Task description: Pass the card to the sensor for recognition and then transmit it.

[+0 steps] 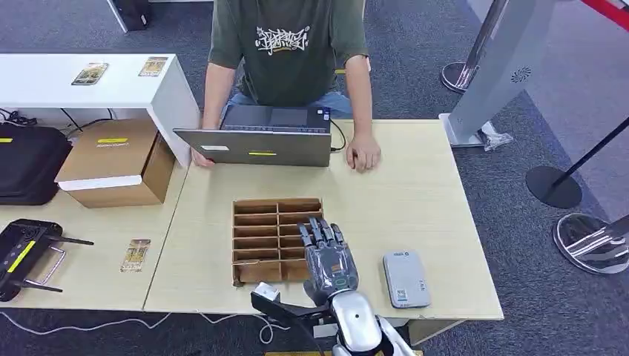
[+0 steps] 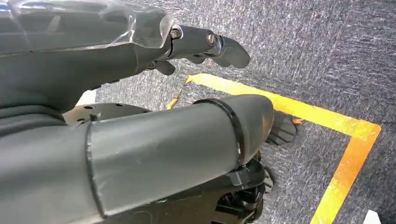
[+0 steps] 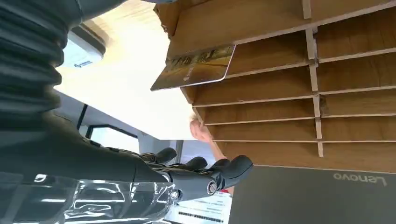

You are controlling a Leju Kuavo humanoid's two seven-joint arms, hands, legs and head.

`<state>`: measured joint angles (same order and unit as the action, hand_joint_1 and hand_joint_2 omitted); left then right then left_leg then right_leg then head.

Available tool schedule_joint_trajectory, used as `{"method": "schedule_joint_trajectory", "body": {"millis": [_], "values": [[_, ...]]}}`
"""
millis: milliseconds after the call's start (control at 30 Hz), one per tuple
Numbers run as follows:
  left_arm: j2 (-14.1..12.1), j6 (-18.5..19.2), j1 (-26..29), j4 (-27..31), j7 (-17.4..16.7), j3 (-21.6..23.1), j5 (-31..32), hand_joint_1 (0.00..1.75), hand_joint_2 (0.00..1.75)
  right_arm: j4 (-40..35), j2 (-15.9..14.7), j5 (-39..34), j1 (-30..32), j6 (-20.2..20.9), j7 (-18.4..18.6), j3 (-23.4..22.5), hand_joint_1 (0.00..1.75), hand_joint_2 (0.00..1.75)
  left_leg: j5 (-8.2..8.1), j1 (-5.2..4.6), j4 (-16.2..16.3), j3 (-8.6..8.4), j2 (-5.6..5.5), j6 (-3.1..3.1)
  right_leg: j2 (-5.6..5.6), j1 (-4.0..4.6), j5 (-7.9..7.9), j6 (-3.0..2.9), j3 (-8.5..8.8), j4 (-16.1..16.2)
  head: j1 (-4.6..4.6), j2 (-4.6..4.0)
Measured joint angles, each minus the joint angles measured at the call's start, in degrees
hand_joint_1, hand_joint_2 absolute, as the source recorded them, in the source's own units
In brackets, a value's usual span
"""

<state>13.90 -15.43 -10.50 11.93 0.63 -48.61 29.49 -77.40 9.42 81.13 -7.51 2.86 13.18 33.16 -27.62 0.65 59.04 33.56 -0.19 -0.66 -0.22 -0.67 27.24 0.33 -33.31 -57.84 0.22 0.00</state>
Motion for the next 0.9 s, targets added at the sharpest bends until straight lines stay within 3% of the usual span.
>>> {"method": "schedule_joint_trajectory", "body": {"millis": [233,300,367,433,733,767,900], "values": [[0.0,0.0,0.0,0.0,0.0,0.2,0.0,0.00,0.00,0.9,0.0,-0.6,-0.5,-0.1,0.5,0.0,0.02,1.75,0.00,0.00,0.0,0.00,0.00,0.00,0.00,0.00,0.00,0.00,0.00,0.0,0.00,0.00],[0.0,-0.1,0.0,0.0,0.0,0.3,0.0,0.00,0.00,1.1,0.0,-0.8,-0.5,-0.1,0.6,0.0,0.52,1.75,0.00,0.00,0.0,0.00,0.00,0.00,0.00,0.00,0.00,0.00,0.00,0.0,0.00,0.00],[0.0,-0.2,0.0,0.0,0.0,0.4,0.0,0.00,0.00,1.1,0.0,-0.9,-0.5,-0.1,0.6,0.0,1.48,1.75,0.00,0.00,0.0,0.00,0.00,0.00,0.00,0.00,0.00,0.00,0.00,0.0,0.00,0.00],[0.0,-0.2,0.0,0.0,0.0,0.4,-0.1,0.00,0.00,1.2,0.0,-0.9,-0.5,-0.1,0.7,0.0,1.62,1.75,0.00,0.00,0.0,0.00,0.00,0.00,0.00,0.00,0.00,0.00,0.00,0.0,0.00,0.00],[0.1,-0.2,0.0,0.0,0.0,0.4,-0.5,0.00,0.00,1.5,0.0,-1.1,-0.5,-0.1,0.7,0.0,1.61,1.75,0.00,0.00,0.0,0.00,0.00,0.00,0.00,0.00,0.00,0.00,0.00,0.0,0.00,0.00],[0.1,-0.2,0.0,0.0,0.0,0.4,-0.5,0.00,0.00,1.5,0.0,-1.1,-0.5,-0.1,0.7,0.0,1.48,1.75,0.00,0.00,0.0,0.00,0.00,0.00,0.00,0.00,0.00,0.00,0.00,0.0,0.00,0.00],[0.2,-0.2,0.0,0.0,0.0,0.4,-0.5,0.00,0.00,1.5,0.0,-1.1,-0.5,-0.1,0.7,0.0,1.38,1.75,0.00,0.00,0.0,0.00,0.00,0.00,0.00,0.00,0.00,0.00,0.00,0.0,0.00,0.00]]}}
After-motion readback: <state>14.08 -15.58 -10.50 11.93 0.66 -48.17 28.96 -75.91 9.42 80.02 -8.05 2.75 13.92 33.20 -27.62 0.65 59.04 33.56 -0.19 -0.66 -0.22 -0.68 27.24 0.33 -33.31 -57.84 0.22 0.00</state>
